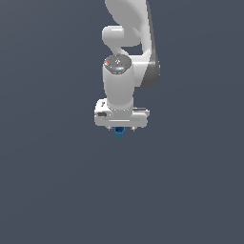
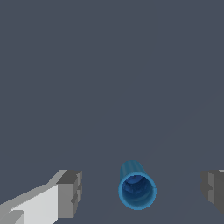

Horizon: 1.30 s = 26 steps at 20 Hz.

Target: Pick up the object and move it to a goal position.

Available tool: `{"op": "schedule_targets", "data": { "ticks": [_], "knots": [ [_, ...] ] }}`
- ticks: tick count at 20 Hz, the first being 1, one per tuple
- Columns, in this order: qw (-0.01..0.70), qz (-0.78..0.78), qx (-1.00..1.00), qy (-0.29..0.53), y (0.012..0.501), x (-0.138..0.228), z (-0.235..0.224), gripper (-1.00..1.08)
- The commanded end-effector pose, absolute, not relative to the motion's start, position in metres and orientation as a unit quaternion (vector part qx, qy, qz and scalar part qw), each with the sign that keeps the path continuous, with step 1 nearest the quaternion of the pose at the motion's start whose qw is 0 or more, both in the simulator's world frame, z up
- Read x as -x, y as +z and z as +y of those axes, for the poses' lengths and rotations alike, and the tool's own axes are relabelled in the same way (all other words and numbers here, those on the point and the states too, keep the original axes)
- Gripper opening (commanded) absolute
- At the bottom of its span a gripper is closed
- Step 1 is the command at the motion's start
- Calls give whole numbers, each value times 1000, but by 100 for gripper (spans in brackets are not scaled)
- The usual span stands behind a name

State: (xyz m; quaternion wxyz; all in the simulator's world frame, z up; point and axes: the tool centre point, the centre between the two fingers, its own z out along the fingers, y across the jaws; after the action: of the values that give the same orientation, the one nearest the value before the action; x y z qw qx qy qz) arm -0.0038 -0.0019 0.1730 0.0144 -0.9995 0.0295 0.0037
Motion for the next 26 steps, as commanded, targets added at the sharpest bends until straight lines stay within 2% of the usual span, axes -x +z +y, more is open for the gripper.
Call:
{"op": "schedule_targets", "data": {
  "ticks": [1, 10, 26],
  "knots": [
    [14, 35, 999, 4, 171, 5, -2, 100],
    [11, 92, 996, 4, 151, 21, -4, 100],
    [2, 258, 966, 1, 98, 74, -12, 100]
  ]
}}
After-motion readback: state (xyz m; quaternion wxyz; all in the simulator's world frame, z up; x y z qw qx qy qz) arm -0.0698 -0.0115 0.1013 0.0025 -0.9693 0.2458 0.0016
